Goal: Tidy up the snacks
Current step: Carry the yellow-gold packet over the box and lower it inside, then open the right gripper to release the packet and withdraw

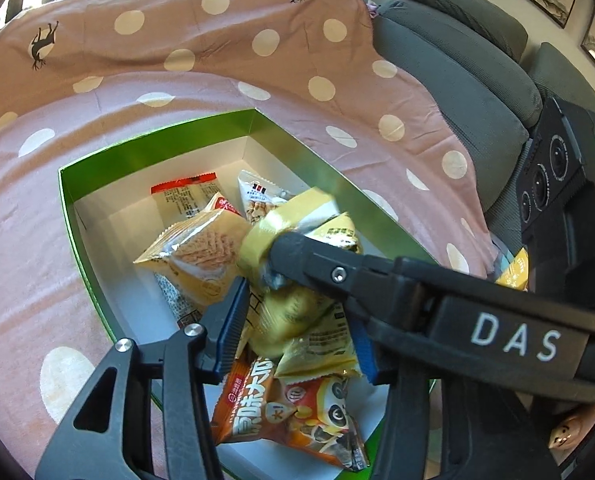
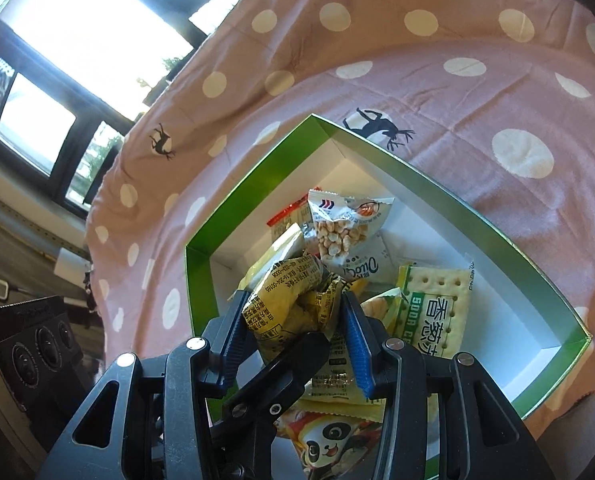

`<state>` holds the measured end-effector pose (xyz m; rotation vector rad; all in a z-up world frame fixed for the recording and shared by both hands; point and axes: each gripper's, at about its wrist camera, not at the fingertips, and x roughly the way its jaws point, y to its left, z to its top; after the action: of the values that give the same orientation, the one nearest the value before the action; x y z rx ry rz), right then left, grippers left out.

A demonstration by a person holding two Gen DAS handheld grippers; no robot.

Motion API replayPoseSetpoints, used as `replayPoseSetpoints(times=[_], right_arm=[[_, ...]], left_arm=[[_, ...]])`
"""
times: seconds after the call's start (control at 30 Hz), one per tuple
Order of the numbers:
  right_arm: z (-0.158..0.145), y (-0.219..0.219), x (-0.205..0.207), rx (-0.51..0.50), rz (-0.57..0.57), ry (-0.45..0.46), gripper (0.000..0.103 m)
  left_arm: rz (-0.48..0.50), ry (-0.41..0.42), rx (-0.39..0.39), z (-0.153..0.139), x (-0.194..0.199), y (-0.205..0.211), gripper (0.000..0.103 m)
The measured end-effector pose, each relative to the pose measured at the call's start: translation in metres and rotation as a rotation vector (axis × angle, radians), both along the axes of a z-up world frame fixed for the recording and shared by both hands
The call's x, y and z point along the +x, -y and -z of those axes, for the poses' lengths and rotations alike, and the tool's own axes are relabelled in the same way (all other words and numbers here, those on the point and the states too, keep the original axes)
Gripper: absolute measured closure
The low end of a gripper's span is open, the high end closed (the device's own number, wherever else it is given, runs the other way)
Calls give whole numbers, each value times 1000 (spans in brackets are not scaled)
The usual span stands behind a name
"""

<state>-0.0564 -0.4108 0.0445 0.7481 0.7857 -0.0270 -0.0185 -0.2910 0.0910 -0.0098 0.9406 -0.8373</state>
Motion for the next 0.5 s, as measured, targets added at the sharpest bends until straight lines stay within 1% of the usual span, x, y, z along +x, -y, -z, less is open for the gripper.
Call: replayPoseSetpoints(times=[0.1, 0.17, 0.27, 0.37, 0.4, 0.43, 0.5], right_arm=[[4, 0, 4, -1, 4, -21, 56], [5, 1, 4, 2, 5, -17, 56], [4, 1, 4, -2, 6, -19, 55], [3, 0, 3, -8, 7, -25, 53], [1, 0, 2, -15, 7, -25, 51], [0, 0, 3, -21, 9, -24, 48], [-2, 1, 1, -38, 28, -28, 44]], left_arm=[[-11, -1, 12, 3, 1, 0, 54], [-20, 9, 15, 2, 1, -2, 47], [-34, 15, 28, 1, 1, -5, 41], [-44, 10, 30, -1, 2, -11, 36], [-43, 4, 24, -1, 2, -13, 35], [-44, 0, 19, -2, 3, -14, 33], [-59, -1, 13, -5, 3, -18, 28]])
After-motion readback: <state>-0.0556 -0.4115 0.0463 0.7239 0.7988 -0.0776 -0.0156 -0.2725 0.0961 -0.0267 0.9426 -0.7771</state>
